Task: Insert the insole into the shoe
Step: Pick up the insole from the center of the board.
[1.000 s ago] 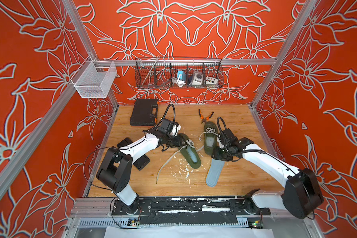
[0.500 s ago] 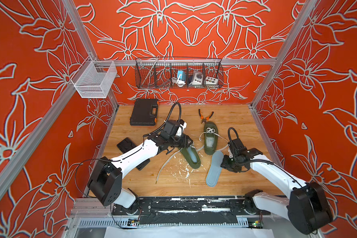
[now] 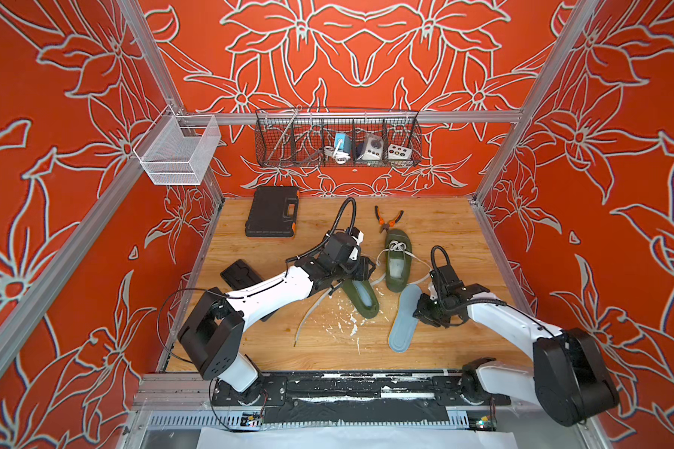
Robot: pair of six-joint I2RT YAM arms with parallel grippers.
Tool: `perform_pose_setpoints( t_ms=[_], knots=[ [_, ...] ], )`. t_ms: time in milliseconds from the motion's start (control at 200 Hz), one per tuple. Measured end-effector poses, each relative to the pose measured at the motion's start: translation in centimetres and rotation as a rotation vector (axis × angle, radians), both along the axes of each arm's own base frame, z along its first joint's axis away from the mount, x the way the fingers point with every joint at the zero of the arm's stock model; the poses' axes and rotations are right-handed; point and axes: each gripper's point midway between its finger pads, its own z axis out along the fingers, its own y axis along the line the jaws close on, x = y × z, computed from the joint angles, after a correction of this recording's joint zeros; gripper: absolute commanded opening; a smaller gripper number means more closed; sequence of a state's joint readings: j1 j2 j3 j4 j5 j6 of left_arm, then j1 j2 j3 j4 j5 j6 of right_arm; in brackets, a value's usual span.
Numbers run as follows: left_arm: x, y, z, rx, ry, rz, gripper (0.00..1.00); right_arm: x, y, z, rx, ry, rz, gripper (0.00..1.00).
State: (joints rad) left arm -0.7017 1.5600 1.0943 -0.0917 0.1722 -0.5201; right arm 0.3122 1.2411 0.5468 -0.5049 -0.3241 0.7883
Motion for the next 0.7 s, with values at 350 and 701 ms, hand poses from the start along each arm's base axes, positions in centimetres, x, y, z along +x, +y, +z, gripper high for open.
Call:
perform_pose_setpoints(
  t_ms=[350,701],
  knots=[
    [0.2,-1.4,0.2,-0.043,0.008,-0.042,0.45,0.2,0.0,0.8,0.027,-0.037,-0.033,0.0],
    [0.6,-4.4,2.2,-0.158,0.03,-0.125,0.47,1.1,-2.2,7.2,-0.033,-0.275,-0.084,0.0]
  ],
)
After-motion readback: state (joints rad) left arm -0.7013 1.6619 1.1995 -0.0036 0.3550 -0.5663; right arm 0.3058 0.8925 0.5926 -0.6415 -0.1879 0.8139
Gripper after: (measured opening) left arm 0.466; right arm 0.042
